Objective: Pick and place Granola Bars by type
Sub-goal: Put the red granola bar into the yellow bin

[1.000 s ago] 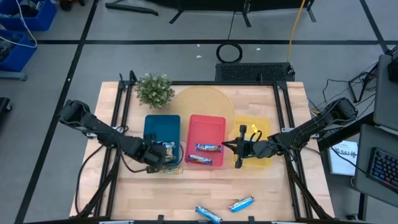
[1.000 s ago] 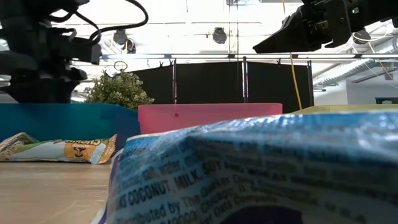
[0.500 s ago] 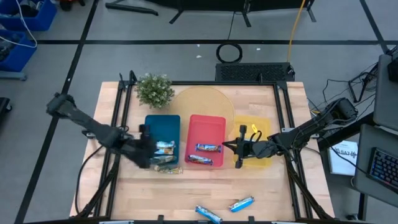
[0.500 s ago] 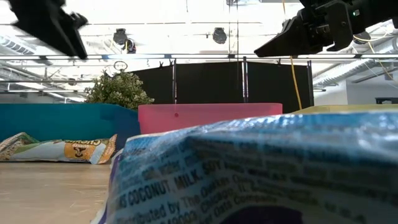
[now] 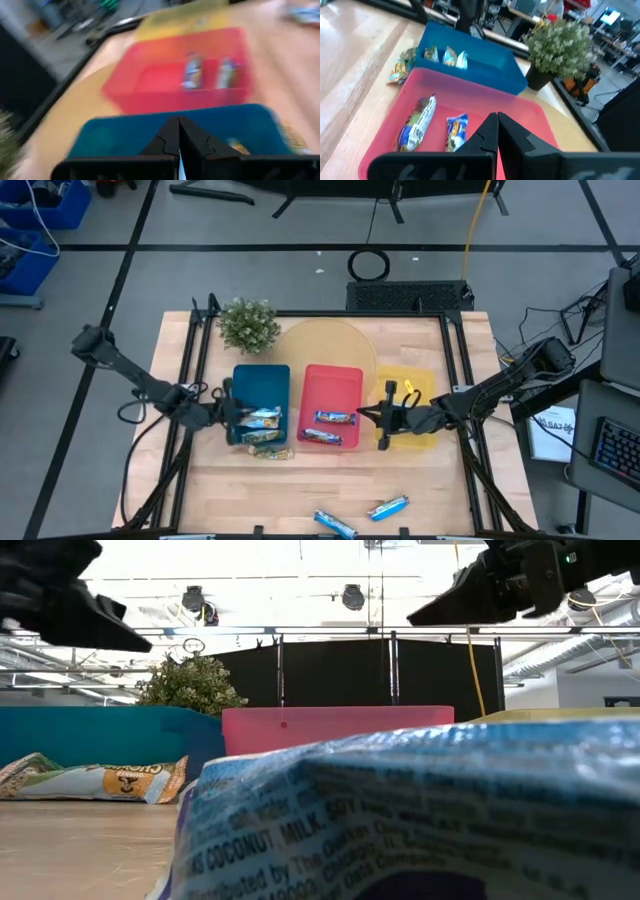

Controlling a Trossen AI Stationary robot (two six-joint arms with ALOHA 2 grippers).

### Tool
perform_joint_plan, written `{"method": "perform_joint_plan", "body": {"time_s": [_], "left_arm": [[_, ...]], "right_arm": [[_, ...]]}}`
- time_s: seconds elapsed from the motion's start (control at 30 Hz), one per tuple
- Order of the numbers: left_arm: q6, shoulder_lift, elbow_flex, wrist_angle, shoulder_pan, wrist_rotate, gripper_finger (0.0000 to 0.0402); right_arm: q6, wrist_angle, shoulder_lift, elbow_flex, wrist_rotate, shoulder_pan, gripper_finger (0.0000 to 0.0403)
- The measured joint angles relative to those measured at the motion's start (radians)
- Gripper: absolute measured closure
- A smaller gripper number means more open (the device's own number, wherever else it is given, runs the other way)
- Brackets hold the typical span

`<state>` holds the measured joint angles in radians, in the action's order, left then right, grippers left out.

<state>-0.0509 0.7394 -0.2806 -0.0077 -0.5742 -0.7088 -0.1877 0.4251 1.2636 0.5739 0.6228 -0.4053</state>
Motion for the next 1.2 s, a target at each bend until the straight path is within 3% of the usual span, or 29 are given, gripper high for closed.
{"method": "perform_joint_plan", "body": {"time_s": [0.13,0.27,0.37,0.77,1.2], "left_arm": [[0.148,-0.007,0.109,0.247,0.018,0.216,0.0394],[0.126,-0.008,0.17,0.386,0.031,0.251,0.0397],[0.097,-0.008,0.197,0.403,0.031,0.292,0.0396],[0.027,-0.007,0.207,0.378,0.013,0.247,0.0397],[0.015,-0.007,0.207,0.375,0.013,0.237,0.0372]], "right_arm": [[-0.015,0.059,0.0,0.0,0.0,0.0,0.0403],[-0.015,0.082,0.0,0.0,0.0,0.0,0.0403],[-0.003,0.082,0.007,0.0,0.0,0.0,0.0403],[0.025,0.133,0.093,0.0,0.0,0.048,0.0403],[0.024,0.185,0.125,0.0,0.0,0.059,0.0403]]}}
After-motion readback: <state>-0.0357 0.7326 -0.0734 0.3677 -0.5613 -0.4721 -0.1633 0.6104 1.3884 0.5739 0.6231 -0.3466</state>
